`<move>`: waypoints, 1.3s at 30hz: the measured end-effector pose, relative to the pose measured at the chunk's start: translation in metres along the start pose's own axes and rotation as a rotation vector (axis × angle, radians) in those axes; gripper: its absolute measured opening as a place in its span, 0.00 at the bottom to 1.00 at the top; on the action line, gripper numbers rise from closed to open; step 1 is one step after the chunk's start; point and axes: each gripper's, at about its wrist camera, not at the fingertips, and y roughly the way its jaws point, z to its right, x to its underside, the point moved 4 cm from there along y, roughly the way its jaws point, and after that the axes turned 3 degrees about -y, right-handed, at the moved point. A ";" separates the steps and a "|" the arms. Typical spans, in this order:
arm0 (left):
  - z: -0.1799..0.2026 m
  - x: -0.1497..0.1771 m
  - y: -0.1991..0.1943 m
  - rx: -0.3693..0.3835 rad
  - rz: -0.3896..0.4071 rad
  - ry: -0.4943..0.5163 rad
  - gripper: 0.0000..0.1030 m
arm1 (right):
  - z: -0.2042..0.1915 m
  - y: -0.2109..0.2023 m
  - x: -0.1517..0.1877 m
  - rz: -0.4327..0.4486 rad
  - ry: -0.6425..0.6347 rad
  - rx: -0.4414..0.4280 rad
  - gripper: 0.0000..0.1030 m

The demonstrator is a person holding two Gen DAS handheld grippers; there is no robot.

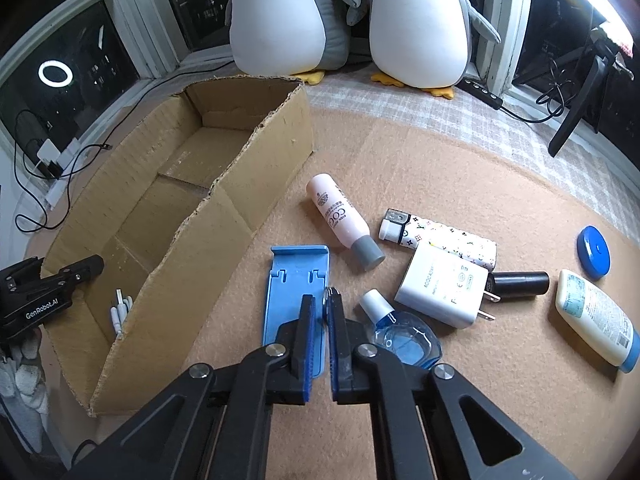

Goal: Organize rigid objects
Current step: 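Move the right gripper back to the items and close on the keys, then carry the keys with the right gripper and drop them into the box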

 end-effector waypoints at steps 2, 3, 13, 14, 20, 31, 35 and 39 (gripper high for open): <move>0.000 0.000 0.000 -0.001 0.000 0.000 0.40 | 0.000 0.000 0.000 0.004 -0.001 0.005 0.02; 0.000 0.000 0.000 -0.001 0.000 0.000 0.40 | 0.000 0.000 0.000 0.005 -0.001 0.007 0.02; 0.001 0.000 0.000 0.000 0.001 -0.004 0.40 | 0.005 -0.015 0.000 0.040 0.010 0.008 0.02; 0.001 0.000 0.000 0.000 0.001 -0.004 0.40 | 0.005 -0.017 -0.001 0.045 0.008 0.009 0.02; 0.000 0.000 0.000 0.000 0.001 -0.004 0.40 | 0.004 -0.037 -0.002 0.080 0.008 0.008 0.02; 0.000 0.000 0.000 -0.001 0.001 -0.003 0.40 | -0.010 -0.084 -0.011 0.168 -0.002 -0.037 0.02; 0.001 0.000 0.000 0.000 0.001 -0.005 0.40 | -0.027 -0.097 -0.020 0.200 -0.023 -0.074 0.02; 0.001 -0.001 0.000 0.000 0.002 -0.006 0.40 | -0.046 -0.100 -0.028 0.218 -0.051 -0.104 0.02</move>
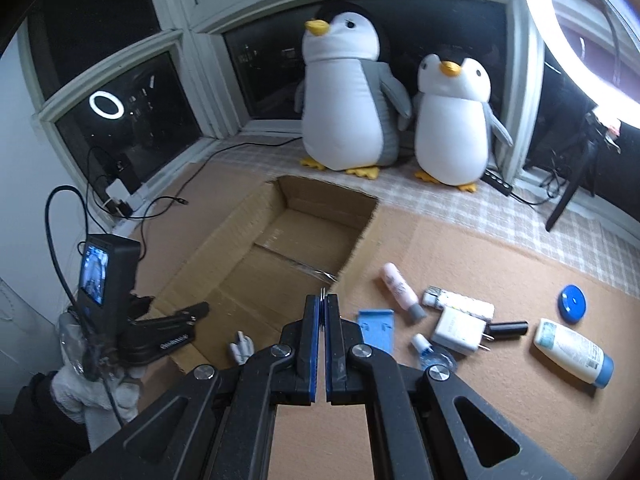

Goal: Organize rigid objects
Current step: 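Carry the keys with the right gripper and drop them into the box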

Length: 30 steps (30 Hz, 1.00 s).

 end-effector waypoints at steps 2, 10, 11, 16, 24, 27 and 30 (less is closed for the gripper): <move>0.001 0.000 0.000 0.000 0.000 -0.001 0.40 | -0.009 0.004 -0.004 0.001 -0.005 -0.017 0.02; 0.002 -0.001 0.000 0.003 0.001 -0.004 0.40 | -0.047 0.023 -0.010 -0.016 -0.035 -0.081 0.02; 0.002 -0.001 0.000 0.003 0.002 -0.005 0.40 | -0.050 0.025 -0.010 -0.019 -0.039 -0.086 0.02; 0.002 -0.001 0.000 0.003 0.003 -0.005 0.40 | -0.063 0.033 -0.010 -0.030 -0.056 -0.104 0.02; 0.003 -0.001 0.001 0.001 0.003 -0.004 0.40 | -0.067 0.039 -0.010 -0.037 -0.063 -0.109 0.02; 0.003 -0.001 0.001 0.000 0.004 -0.003 0.40 | -0.067 0.040 -0.010 -0.040 -0.065 -0.108 0.02; 0.003 -0.001 0.001 -0.003 0.004 -0.001 0.40 | -0.066 0.040 -0.010 -0.041 -0.064 -0.108 0.04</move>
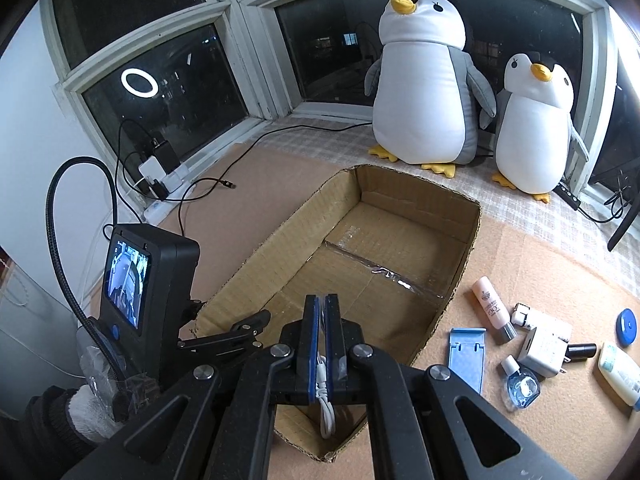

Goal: Organize rigid objects
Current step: 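Carry the keys with the right gripper and drop them into the box, then move the right gripper to the white-and-blue lotion tube and grasp it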

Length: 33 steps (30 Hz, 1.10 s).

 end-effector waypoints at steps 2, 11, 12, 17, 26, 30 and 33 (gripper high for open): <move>0.000 0.001 0.000 -0.002 0.000 0.001 0.40 | 0.001 -0.001 0.000 0.002 0.001 0.002 0.14; 0.001 0.002 -0.001 -0.007 0.002 0.003 0.40 | 0.013 -0.014 0.001 0.026 0.009 0.011 0.34; 0.001 0.002 -0.001 -0.009 0.002 0.004 0.40 | 0.016 -0.017 0.002 0.031 0.013 0.014 0.38; 0.002 0.002 -0.001 -0.021 0.001 0.006 0.40 | 0.039 -0.033 0.008 0.054 0.044 0.041 0.45; 0.006 0.002 -0.002 -0.041 0.001 0.010 0.40 | 0.111 -0.067 0.041 0.078 0.139 0.127 0.45; 0.007 0.001 -0.002 -0.047 -0.001 0.009 0.40 | 0.150 -0.081 0.056 0.079 0.183 0.188 0.45; 0.009 0.001 -0.002 -0.058 0.000 0.011 0.40 | 0.183 -0.090 0.068 0.070 0.207 0.244 0.45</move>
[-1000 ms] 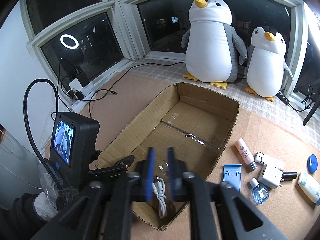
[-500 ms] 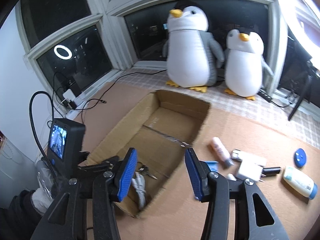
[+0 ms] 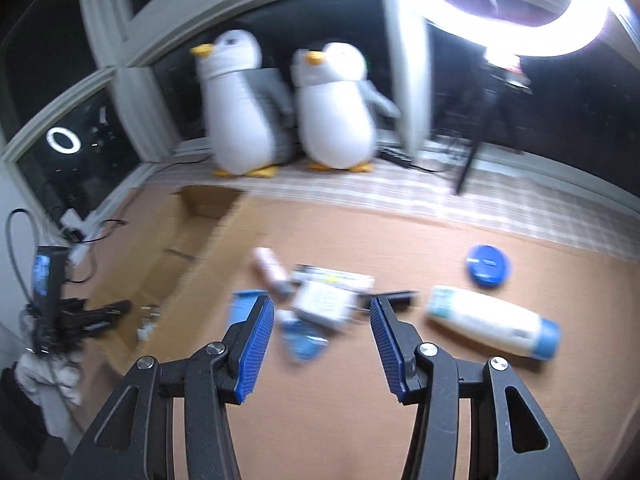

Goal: Organize rigid objects
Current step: 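Move the right gripper to the white-and-blue lotion tube and grasp it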

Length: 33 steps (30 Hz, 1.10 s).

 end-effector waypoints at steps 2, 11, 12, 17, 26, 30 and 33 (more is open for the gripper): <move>0.001 0.000 0.000 -0.008 0.001 0.000 0.40 | 0.025 0.000 0.003 -0.010 0.030 0.028 0.45; 0.002 -0.002 0.001 -0.022 0.005 0.002 0.40 | 0.119 0.015 0.014 -0.068 0.119 0.100 0.47; 0.002 -0.002 0.001 -0.024 0.005 0.004 0.40 | 0.123 0.017 0.016 -0.075 0.124 0.101 0.47; 0.005 -0.001 -0.001 -0.035 0.005 0.012 0.40 | 0.153 0.027 0.020 -0.094 0.180 0.084 0.47; 0.006 -0.001 -0.002 -0.044 0.008 0.019 0.40 | 0.176 0.042 0.018 -0.129 0.257 0.012 0.54; 0.006 -0.001 -0.002 -0.042 0.008 0.017 0.40 | 0.180 0.044 0.019 -0.146 0.292 -0.040 0.54; 0.005 -0.001 -0.002 -0.040 0.010 0.016 0.40 | 0.178 0.042 0.023 -0.163 0.289 -0.056 0.54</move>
